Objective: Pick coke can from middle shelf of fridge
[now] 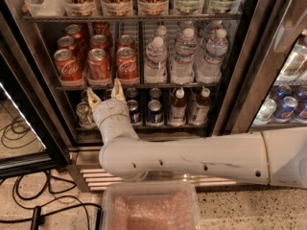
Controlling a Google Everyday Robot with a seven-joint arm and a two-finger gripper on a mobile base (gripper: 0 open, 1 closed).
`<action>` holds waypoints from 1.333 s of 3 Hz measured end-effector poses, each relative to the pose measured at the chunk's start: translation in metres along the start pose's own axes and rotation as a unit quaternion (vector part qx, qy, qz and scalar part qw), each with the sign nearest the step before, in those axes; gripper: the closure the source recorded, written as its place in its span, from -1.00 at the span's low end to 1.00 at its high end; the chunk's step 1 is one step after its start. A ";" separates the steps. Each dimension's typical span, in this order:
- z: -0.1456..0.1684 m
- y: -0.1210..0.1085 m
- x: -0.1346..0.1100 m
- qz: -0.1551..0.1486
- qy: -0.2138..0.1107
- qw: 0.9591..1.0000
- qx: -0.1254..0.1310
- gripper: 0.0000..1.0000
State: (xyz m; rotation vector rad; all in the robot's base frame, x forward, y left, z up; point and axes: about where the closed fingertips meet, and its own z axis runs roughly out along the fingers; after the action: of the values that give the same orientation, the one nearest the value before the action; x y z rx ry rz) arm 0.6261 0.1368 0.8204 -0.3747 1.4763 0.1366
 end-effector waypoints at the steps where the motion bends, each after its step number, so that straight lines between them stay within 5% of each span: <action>1: 0.000 0.001 0.000 0.000 0.000 1.000 0.000 -0.34; 4: 0.004 0.009 -0.004 0.013 -0.015 1.000 0.002 -0.48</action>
Offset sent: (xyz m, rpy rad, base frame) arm -0.0017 -0.0023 0.0008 0.0012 -0.0005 -0.0072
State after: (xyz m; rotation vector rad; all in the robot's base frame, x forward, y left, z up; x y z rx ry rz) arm 0.6264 0.1472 0.8229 -0.3491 1.4516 0.1598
